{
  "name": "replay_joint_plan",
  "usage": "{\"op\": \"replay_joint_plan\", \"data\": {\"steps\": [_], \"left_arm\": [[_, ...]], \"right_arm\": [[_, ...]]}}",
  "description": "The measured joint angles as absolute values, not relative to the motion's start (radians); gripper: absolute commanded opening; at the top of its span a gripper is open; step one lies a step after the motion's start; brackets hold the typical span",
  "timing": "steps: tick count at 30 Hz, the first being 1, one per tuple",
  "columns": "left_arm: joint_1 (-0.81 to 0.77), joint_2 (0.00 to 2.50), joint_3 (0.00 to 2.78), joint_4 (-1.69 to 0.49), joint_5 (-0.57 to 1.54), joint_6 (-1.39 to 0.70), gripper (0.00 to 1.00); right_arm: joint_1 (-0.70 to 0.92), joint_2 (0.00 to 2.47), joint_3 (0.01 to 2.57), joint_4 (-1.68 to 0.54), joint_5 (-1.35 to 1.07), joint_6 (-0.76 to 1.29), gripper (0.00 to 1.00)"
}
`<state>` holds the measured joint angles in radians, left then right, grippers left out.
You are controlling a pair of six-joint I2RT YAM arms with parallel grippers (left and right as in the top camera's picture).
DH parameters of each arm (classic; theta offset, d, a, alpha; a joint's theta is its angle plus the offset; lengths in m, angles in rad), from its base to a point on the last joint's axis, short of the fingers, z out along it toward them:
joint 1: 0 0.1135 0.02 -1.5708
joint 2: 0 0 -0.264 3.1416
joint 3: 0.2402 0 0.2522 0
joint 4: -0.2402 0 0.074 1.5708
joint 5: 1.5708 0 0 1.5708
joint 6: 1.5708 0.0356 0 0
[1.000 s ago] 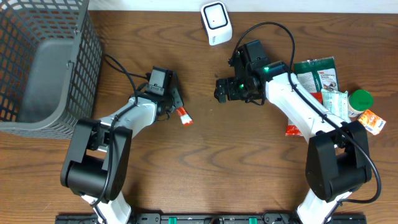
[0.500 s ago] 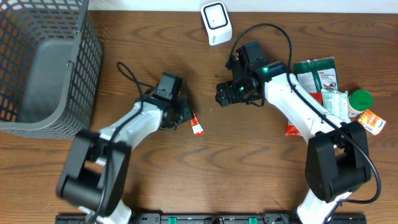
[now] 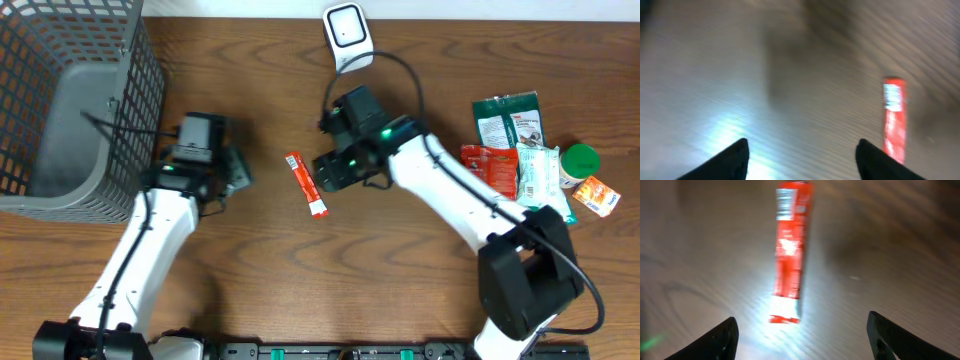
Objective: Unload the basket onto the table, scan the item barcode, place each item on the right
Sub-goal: 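Release the stick pack in the middle and retract the left gripper, then move the right gripper to the red stick pack and grasp it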
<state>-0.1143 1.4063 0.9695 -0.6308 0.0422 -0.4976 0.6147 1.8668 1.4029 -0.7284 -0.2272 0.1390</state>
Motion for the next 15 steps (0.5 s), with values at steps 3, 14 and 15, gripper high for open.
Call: {"op": "replay_joint_plan", "data": {"steps": [3, 14, 15], "left_arm": [[-0.052, 1.406, 0.970, -0.661, 0.027, -0.482, 0.86], [-0.011, 1.406, 0.970, -0.677, 0.020, -0.471, 0.87], [-0.011, 1.406, 0.970, -0.677, 0.020, -0.470, 0.87]], "right_arm": [[0.679, 1.867, 1.403, -0.718, -0.199, 0.139, 0.78], [0.845, 1.867, 1.403, -0.721, 0.024, 0.211, 0.77], [0.856, 1.867, 1.403, -0.719, 0.038, 0.218, 0.77]]}}
